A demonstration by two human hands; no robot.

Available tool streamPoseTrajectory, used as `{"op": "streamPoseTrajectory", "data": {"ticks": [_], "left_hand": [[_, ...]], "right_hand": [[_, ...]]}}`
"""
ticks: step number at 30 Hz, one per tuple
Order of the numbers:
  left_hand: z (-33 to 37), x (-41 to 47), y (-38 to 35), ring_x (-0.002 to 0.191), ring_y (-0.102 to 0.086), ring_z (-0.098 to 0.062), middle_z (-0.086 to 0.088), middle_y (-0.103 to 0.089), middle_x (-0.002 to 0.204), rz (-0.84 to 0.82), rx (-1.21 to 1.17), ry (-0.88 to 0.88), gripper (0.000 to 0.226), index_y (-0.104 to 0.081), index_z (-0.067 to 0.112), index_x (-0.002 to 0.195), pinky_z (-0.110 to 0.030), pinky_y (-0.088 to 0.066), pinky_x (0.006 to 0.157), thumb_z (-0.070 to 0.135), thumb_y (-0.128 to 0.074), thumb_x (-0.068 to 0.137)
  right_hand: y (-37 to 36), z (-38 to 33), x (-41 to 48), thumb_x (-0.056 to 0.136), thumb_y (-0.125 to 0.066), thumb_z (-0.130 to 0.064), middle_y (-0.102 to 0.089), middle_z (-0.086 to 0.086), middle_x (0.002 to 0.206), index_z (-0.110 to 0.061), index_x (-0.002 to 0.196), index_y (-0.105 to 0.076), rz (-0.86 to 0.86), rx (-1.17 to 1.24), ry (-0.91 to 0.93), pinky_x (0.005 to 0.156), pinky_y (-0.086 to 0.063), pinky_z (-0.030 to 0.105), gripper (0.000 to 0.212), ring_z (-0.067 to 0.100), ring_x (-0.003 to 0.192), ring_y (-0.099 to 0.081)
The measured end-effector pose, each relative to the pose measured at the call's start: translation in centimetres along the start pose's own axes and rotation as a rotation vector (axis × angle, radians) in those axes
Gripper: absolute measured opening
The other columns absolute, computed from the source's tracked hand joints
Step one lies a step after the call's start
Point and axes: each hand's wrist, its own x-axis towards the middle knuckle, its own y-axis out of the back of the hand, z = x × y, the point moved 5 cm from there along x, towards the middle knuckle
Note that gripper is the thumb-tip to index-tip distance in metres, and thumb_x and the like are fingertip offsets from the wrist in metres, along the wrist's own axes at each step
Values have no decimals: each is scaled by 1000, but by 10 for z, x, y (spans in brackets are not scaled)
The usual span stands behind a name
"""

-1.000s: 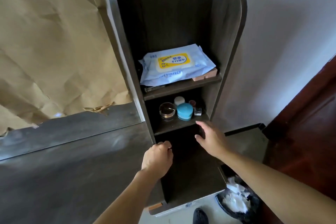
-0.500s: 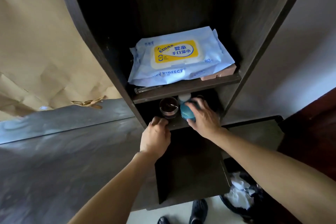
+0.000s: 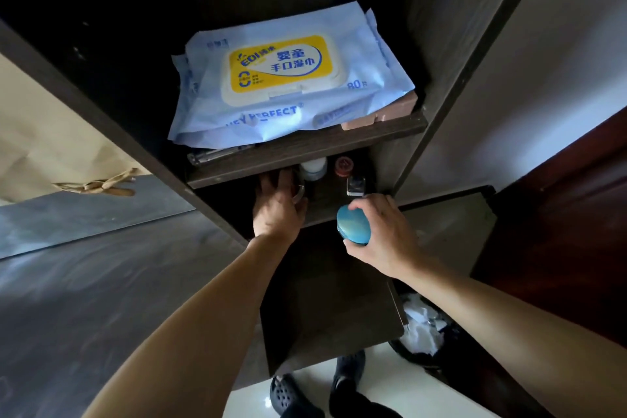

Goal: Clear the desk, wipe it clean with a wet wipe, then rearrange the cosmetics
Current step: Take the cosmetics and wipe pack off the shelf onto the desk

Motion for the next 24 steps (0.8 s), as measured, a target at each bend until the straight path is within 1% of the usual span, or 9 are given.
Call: {"op": "streamPoseTrajectory", "data": {"ticks": [2,5,8,11,13,15,19,24], "left_hand": [[2,-4,-2,103,-49,-40,-19,-39,126,3,-42,-27,53,-50,14,124,-43,-48,80,25,-71,77],[3,-21,-2,96,-52,-38,-18,-43,115,11,-51,-109,48,-55,13,115,-41,-50,74,24,-74,73],[-4,-50,2,94,-52,-35,-15,-45,110,18,-76,-207,48,-56,15,114,-42,-52,77,24,-74,70],[-20,-89,12,98,-50,-31,-12,-45,113,2,-95,-293,51,-54,16,117,-40,-51,82,24,-74,70],[-40,-115,22,99,-51,-31,-11,-46,114,-7,-74,-324,55,-52,17,119,-40,-52,79,25,-74,69],[-69,-138,36,98,-52,-29,-9,-47,115,-2,-45,-304,55,-51,20,118,-38,-54,74,26,-75,69],[-148,-182,76,96,-53,-29,-8,-48,114,38,-34,-188,49,-51,22,115,-36,-55,67,30,-72,72],[-258,-240,142,97,-51,-31,-7,-45,114,100,-14,-32,50,-49,22,113,-38,-54,66,25,-74,70]], "right_hand": [[0,5,-11,56,-82,-28,-53,0,107,-20,108,-53,-9,40,-23,72,-48,29,60,20,96,-55],[4,7,-24,56,-83,-27,-53,-1,109,-20,108,-52,-24,57,-39,68,-40,22,60,17,91,-58],[8,1,-37,59,-82,-27,-53,-3,109,-22,108,-52,-44,53,-30,67,-38,18,58,14,87,-58],[5,-15,-47,60,-80,-26,-52,-4,110,-22,109,-51,-61,71,19,68,-41,18,58,13,90,-58],[-4,-32,-54,61,-79,-27,-51,-4,112,-22,111,-50,-86,88,55,68,-49,24,58,14,92,-58],[-18,-52,-60,62,-78,-29,-50,-4,113,-22,113,-50,-125,92,81,69,-52,28,59,14,92,-58],[-56,-113,-70,62,-80,-30,-49,-5,115,-21,114,-52,-217,81,141,70,-51,25,59,15,90,-59],[-111,-217,-83,62,-78,-31,-48,-7,115,-24,114,-52,-284,99,229,73,-51,28,58,17,91,-60]]}}
